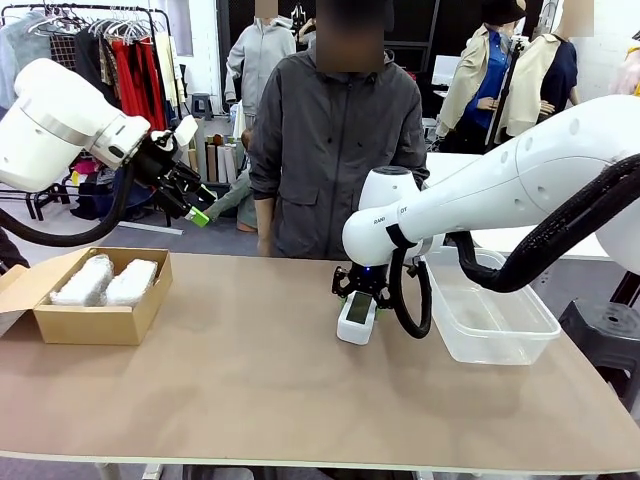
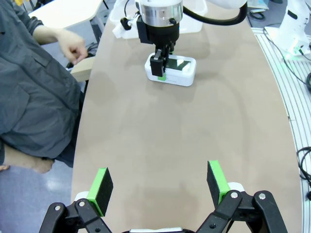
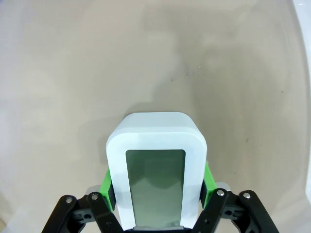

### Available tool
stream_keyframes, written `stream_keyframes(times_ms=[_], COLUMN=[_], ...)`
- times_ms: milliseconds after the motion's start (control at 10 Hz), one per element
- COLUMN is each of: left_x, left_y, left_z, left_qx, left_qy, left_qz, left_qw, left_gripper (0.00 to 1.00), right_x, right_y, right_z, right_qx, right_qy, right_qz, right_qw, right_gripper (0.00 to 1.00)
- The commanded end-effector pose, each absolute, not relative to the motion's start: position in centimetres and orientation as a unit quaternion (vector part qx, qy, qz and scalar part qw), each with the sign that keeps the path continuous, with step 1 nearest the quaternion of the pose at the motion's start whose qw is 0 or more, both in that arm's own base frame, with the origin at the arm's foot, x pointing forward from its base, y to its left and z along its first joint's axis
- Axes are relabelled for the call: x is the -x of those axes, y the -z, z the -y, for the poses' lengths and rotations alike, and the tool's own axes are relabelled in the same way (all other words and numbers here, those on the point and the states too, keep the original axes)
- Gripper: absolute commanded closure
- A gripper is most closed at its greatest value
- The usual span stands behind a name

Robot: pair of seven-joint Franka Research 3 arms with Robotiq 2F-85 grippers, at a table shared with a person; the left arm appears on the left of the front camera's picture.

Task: Separate and place wrapped and unwrapped clocks.
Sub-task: Pick up the Digital clock indicated by the person.

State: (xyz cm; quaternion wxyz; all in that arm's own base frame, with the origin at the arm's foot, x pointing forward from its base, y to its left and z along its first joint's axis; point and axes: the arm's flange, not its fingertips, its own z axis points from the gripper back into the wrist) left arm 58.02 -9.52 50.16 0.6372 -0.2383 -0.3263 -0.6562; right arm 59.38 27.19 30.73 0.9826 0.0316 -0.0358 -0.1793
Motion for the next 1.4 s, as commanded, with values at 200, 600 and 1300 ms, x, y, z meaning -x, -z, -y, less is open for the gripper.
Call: stream_keyframes(times_ms=[200, 600, 1300], left_x=[-57.9, -57.9, -57.9], left_y=[-50.2, -50.2, -50.2], left_z=[9.4, 9.4, 9.4], left_qx=[0.236, 0.236, 0.236], left_qy=[0.659, 0.659, 0.659], left_qz=[0.328, 0.328, 0.328], left_qw=[0.635, 0.635, 0.635], left_gripper=[0.00, 0.00, 0.00], right_x=[-57.1, -53.0, -47.0], right_y=[-34.4, -42.2, -54.6], right_z=[-27.8, -29.2, -35.3], right_qx=[0.003, 0.079, 0.123], right_qy=[0.148, -0.008, -0.179], right_qz=[0.013, 0.020, 0.130], right_qw=[0.989, 0.997, 0.967], right_gripper=[1.00, 1.00, 1.00])
